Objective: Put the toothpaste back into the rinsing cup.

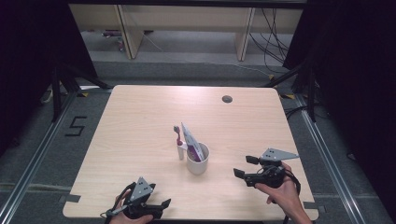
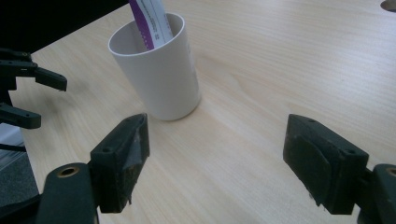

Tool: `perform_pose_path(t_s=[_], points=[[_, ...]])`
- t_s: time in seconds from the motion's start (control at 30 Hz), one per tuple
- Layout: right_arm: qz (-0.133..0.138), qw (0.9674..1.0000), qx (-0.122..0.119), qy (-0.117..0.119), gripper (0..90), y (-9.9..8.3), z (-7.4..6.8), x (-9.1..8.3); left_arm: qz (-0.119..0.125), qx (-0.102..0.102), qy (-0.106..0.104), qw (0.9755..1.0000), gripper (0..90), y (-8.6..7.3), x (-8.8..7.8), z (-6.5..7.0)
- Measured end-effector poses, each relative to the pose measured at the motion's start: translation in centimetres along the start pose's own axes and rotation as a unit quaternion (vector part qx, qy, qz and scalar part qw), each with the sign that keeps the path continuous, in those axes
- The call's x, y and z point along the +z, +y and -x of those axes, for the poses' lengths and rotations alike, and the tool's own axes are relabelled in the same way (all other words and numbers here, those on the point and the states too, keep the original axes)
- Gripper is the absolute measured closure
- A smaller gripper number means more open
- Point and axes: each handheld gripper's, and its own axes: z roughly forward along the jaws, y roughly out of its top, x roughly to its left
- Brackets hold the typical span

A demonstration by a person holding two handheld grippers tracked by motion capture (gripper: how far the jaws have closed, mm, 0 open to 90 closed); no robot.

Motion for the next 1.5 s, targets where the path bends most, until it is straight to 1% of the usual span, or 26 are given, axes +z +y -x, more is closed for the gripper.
perform_pose_path(t_s=[0.17,0.2,0.23,0.33,0.37,0.43,0.47,0.5,0.53,0.57,0.6,0.63,0.73,0.87,0.9,1.03,1.07,1.1,1.13,1.2,1.23,1.33,1.37,1.4,1.43,1.5], points=[[-0.007,0.9997,-0.020,-0.010,22.5,-0.5,0.1,-0.3,0.000,0.001,0.003,1.0000,21.3,0.1,0.0,0.0],[-0.006,1.0000,-0.005,-0.004,22.3,-0.6,-0.1,-0.3,0.000,0.001,0.004,1.0000,21.3,0.1,0.0,0.0],[-0.010,0.9999,-0.012,-0.006,22.1,-0.7,0.0,-0.4,0.000,0.000,0.003,1.0000,21.3,0.1,0.0,0.0],[-0.014,0.9999,0.005,-0.005,21.0,-1.1,-0.1,-0.5,0.000,0.000,0.003,1.0000,21.3,0.0,0.0,0.0],[-0.009,0.9999,-0.009,-0.005,21.0,-1.2,0.0,-0.5,0.000,0.001,0.004,1.0000,21.3,0.1,0.0,0.0],[-0.019,0.9998,0.000,-0.005,20.8,-1.5,-0.1,-0.8,0.002,0.001,0.000,1.0000,21.4,0.1,-0.1,0.1],[-0.014,0.9998,-0.010,-0.008,20.7,-1.6,0.0,-0.8,0.002,0.001,0.001,1.0000,21.3,0.1,-0.1,0.1],[-0.023,0.9997,0.010,-0.004,20.7,-1.7,-0.3,-0.9,0.004,-0.001,0.003,1.0000,21.3,0.0,-0.1,0.1],[-0.017,0.9998,-0.010,-0.008,20.7,-1.8,-0.1,-0.8,0.003,0.000,0.004,1.0000,21.3,0.0,-0.1,0.0],[-0.018,0.9998,0.003,-0.008,20.5,-1.9,-0.3,-0.9,0.004,-0.001,0.002,1.0000,21.3,0.0,-0.1,0.1],[-0.019,0.9997,-0.009,-0.008,20.5,-2.0,-0.1,-0.9,0.004,0.002,0.001,1.0000,21.3,0.0,-0.2,0.1],[-0.021,0.9998,0.002,-0.005,20.5,-2.2,-0.3,-0.9,0.005,0.001,0.000,1.0000,21.4,0.0,-0.2,0.1],[-0.024,0.9995,-0.014,-0.012,20.4,-2.4,-0.3,-1.1,0.006,0.001,0.000,1.0000,21.3,0.0,-0.1,0.1],[-0.020,0.9998,-0.002,-0.005,20.3,-2.7,-0.6,-1.2,0.004,0.004,0.002,1.0000,21.4,0.1,-0.1,0.1],[-0.022,0.9996,-0.014,-0.008,20.3,-2.7,-0.5,-1.3,0.003,0.006,0.003,1.0000,21.3,0.1,-0.1,0.1],[-0.021,0.9998,-0.001,-0.007,19.4,-3.1,-0.7,-1.5,0.004,0.005,0.002,1.0000,21.3,0.1,-0.1,0.1],[-0.023,0.9996,-0.010,-0.007,19.3,-3.1,-0.6,-1.6,0.003,0.006,0.003,1.0000,21.4,0.1,-0.2,0.1],[-0.023,0.9997,0.005,-0.004,19.2,-3.2,-0.8,-1.6,0.003,0.005,0.003,1.0000,21.4,0.1,-0.2,0.1],[-0.026,0.9996,-0.009,-0.008,19.1,-3.2,-0.6,-1.7,0.001,0.008,0.004,1.0000,21.3,0.1,-0.2,0.0],[-0.028,0.9996,-0.002,-0.010,19.1,-3.4,-0.7,-1.9,0.005,0.003,-0.001,1.0000,21.3,0.1,-0.2,0.2],[-0.026,0.9995,-0.011,-0.011,19.0,-3.4,-0.6,-1.9,0.005,0.003,0.000,1.0000,21.3,0.1,-0.2,0.2],[-0.024,0.9997,0.007,-0.005,18.9,-3.7,-0.8,-2.0,0.006,0.003,0.000,1.0000,21.4,0.1,-0.2,0.2],[-0.025,0.9996,-0.006,-0.010,18.9,-3.8,-0.6,-2.2,0.006,0.003,0.000,1.0000,21.4,0.1,-0.2,0.2],[-0.023,0.9997,0.011,-0.006,18.8,-3.9,-0.8,-2.2,0.005,0.003,0.000,1.0000,21.4,0.1,-0.2,0.2],[-0.023,0.9996,-0.006,-0.011,18.8,-3.9,-0.5,-2.3,0.006,0.003,0.000,1.0000,21.3,0.1,-0.2,0.2],[-0.023,0.9996,-0.004,-0.013,18.7,-4.0,-0.5,-2.4,0.005,0.006,-0.001,1.0000,21.3,0.1,-0.2,0.2]])
